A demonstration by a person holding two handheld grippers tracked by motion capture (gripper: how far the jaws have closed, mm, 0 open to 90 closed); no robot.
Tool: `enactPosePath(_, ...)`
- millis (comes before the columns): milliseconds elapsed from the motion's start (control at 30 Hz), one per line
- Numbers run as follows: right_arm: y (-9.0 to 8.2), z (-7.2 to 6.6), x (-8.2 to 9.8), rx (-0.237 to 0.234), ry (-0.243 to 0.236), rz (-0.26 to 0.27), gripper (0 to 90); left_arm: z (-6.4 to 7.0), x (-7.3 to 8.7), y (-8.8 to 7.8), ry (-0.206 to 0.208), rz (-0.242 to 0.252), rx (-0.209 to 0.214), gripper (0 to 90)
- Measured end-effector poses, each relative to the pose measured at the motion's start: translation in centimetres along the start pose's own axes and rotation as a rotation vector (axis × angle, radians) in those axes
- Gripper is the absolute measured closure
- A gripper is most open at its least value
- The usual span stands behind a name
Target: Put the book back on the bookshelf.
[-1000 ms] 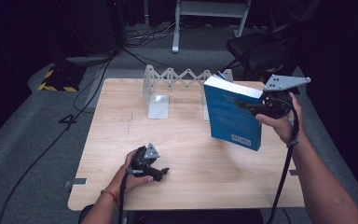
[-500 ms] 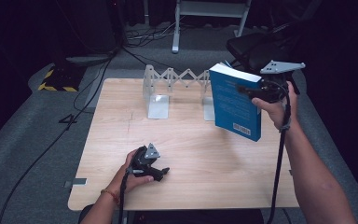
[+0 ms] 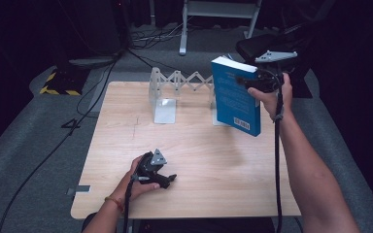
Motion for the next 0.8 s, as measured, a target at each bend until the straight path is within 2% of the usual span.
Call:
enactPosePath(33, 0.5, 0.6, -0.2, 0.029, 0.011, 0.004, 61.3, 0.0, 0.0, 0.0, 0.001, -0.001, 0.003, 15.3)
enactPosePath(100, 0.8, 1.1, -0.3, 0.045, 0.016, 0.005, 61.3, 0.2, 0.0, 0.0, 0.01, -0.001, 0.015, 15.3)
enactPosePath(300, 1.8, 1.7, -0.6, 0.071, 0.019, 0.001, 61.3, 0.2, 0.0, 0.0, 0.011, -0.001, 0.016, 15.3)
enactPosePath(467, 3.2, 2.3, -0.4, 0.088, 0.043, 0.001, 61.2, 0.2, 0.0, 0.0, 0.011, -0.001, 0.016, 15.3)
enactPosePath(633, 4.7, 3.0, 0.3, 0.113, 0.088, 0.008, 61.2, 0.2, 0.0, 0.0, 0.009, -0.002, 0.017, 15.3)
enactPosePath(800, 5.9, 3.5, 0.8, 0.15, 0.099, 0.021, 61.2, 0.2, 0.0, 0.0, 0.011, -0.001, 0.017, 15.3)
Point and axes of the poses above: each handheld gripper's, and its own axes: y roughly forward along the jaws, x roughly out of its underside, z roughly to its right, the point moved 10 cm from there along y, roughly forward along the jaws, and after that the axes turned 11 degrees about z, right-handed, at the moved point
